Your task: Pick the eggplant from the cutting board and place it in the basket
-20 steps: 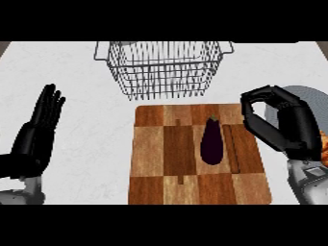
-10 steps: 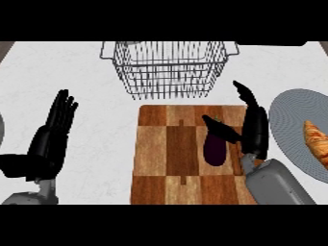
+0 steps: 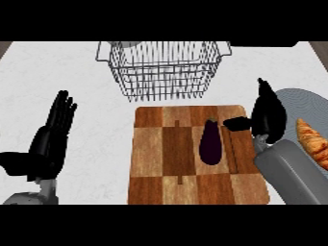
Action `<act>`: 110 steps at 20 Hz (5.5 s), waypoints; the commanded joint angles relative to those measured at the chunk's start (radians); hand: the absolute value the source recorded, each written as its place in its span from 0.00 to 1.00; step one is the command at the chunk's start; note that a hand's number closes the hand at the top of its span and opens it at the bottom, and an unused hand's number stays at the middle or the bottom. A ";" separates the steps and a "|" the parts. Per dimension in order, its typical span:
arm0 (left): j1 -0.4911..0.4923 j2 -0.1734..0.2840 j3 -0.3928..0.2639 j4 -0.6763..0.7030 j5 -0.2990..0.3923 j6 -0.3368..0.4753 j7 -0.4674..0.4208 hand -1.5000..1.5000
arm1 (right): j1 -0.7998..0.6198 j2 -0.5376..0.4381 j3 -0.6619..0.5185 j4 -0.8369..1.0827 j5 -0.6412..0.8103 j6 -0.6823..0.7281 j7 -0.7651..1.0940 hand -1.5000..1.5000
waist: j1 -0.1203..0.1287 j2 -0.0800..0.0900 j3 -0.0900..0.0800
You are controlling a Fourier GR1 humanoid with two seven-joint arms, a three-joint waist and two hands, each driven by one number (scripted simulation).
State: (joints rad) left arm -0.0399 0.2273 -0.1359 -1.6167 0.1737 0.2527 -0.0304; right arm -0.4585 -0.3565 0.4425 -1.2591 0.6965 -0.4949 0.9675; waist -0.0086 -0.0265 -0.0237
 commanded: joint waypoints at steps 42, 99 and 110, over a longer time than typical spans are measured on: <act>0.034 -0.015 0.010 -0.061 -0.008 0.003 0.030 0.50 | -0.252 0.356 -0.155 0.077 0.231 0.652 0.520 0.00 | 0.002 0.015 0.022; 0.059 -0.068 0.004 -0.098 -0.060 -0.031 0.044 0.50 | -0.026 0.356 -0.043 0.050 0.212 0.670 0.436 1.00 | 0.019 0.023 0.023; -0.081 -0.092 -0.052 -0.021 -0.057 -0.098 0.039 0.50 | -0.267 0.356 0.393 0.113 0.104 0.530 -0.015 1.00 | 0.200 0.061 0.025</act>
State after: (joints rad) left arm -0.0910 0.1416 -0.1635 -1.6451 0.1164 0.1776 0.0068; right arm -0.6378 -0.0156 0.7012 -1.1655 0.8250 0.0806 1.0063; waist 0.1339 0.0196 -0.0023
